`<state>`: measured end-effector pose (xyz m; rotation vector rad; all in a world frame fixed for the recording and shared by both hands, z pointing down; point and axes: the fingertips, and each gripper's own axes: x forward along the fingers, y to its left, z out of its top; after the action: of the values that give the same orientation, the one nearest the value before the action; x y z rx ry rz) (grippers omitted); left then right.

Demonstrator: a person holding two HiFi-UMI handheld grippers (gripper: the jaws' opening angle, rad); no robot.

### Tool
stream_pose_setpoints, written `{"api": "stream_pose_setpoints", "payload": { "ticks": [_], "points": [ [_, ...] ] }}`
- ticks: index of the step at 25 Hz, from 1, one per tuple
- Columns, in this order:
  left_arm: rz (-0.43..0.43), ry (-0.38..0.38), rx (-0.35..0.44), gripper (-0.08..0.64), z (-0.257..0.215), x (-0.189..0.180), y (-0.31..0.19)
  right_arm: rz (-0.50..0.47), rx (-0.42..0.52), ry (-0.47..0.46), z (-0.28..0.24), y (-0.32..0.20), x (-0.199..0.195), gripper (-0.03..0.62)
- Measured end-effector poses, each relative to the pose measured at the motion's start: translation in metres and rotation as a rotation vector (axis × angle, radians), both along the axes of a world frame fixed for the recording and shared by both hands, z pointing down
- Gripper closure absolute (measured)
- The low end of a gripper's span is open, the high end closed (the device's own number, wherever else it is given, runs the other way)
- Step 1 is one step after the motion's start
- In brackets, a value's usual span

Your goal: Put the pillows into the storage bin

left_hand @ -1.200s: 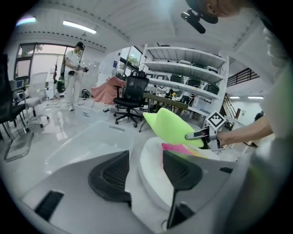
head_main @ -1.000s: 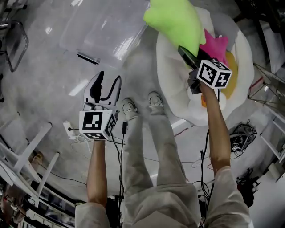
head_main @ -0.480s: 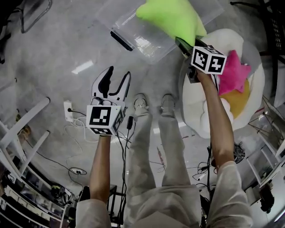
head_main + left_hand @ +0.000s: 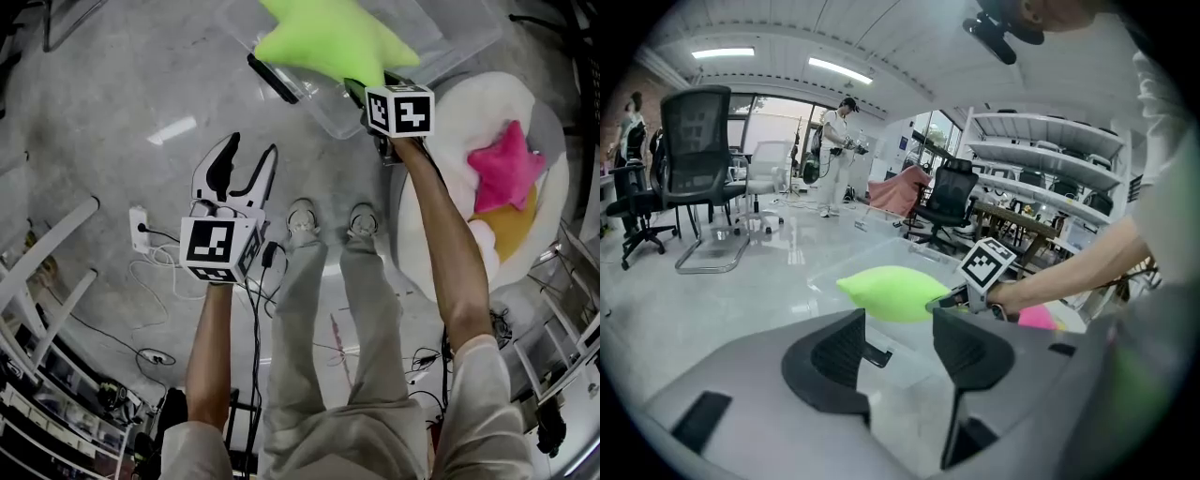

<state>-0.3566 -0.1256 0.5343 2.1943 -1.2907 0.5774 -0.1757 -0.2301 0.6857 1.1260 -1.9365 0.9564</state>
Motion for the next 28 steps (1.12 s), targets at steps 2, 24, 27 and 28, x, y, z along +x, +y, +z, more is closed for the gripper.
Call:
{"api": "stream_pose_setpoints", "payload": {
  "ticks": [2, 24, 27, 28],
  "points": [
    [0.004, -0.006, -0.001, 0.336, 0.009, 0.001, -0.002, -0.021, -0.015, 0.035, 0.017, 0.0, -0.004, 0.32],
    [0.199, -0.021, -0.012, 0.336, -0.012, 0.104, -0.016, 0.089, 0.188, -0.024, -0.053, 0.035, 0.08, 0.135],
    [0.256, -0.02, -0.01, 0.336, -0.013, 0.141, -0.013, 0.127, 0.215, 0.009, -0.06, 0.051, 0.122, 0.143],
    [0.275, -0.02, -0.01, 0.336, -0.013, 0.154, -0.01, 0.148, 0.219, 0.013, -0.062, 0.057, 0.136, 0.143]
  ]
}}
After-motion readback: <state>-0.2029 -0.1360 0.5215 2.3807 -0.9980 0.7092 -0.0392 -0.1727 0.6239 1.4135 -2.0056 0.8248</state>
